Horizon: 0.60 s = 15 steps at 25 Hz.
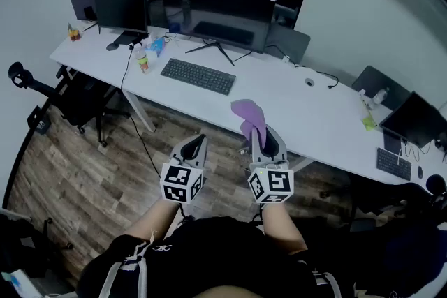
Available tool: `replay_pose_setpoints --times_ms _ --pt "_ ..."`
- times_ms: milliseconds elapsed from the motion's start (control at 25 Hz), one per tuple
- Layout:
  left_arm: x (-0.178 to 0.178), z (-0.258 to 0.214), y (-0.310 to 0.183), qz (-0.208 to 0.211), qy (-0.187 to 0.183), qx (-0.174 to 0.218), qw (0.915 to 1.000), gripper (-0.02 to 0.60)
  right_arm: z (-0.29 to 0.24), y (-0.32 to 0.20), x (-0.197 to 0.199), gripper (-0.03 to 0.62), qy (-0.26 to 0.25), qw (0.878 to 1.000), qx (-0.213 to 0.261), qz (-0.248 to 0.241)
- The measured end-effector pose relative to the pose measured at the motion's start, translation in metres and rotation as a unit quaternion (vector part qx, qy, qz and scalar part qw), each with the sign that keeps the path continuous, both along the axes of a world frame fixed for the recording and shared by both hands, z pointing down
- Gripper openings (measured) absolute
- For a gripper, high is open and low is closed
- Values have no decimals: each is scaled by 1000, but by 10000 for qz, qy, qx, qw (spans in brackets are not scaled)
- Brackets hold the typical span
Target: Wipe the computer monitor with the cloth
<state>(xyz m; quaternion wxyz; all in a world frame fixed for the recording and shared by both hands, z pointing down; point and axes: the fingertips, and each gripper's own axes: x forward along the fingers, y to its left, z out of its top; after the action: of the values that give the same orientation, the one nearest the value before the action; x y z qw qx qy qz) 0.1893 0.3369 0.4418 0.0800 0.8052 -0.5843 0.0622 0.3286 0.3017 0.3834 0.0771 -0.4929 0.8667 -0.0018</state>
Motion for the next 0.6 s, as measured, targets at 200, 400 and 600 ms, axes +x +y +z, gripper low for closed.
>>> replay_pose_setpoints --times_ms 200,400,600 --pt "-12 -2 -4 -81 39 32 10000 14 1 -1 -9 83 103 9999 7 -48" --pt "-18 -4 2 -24 75 93 9999 14 2 2 -14 84 31 10000 -74 -13" --pt "-46 4 17 11 53 108 9999 14 8 16 -37 86 12 9999 -127 69"
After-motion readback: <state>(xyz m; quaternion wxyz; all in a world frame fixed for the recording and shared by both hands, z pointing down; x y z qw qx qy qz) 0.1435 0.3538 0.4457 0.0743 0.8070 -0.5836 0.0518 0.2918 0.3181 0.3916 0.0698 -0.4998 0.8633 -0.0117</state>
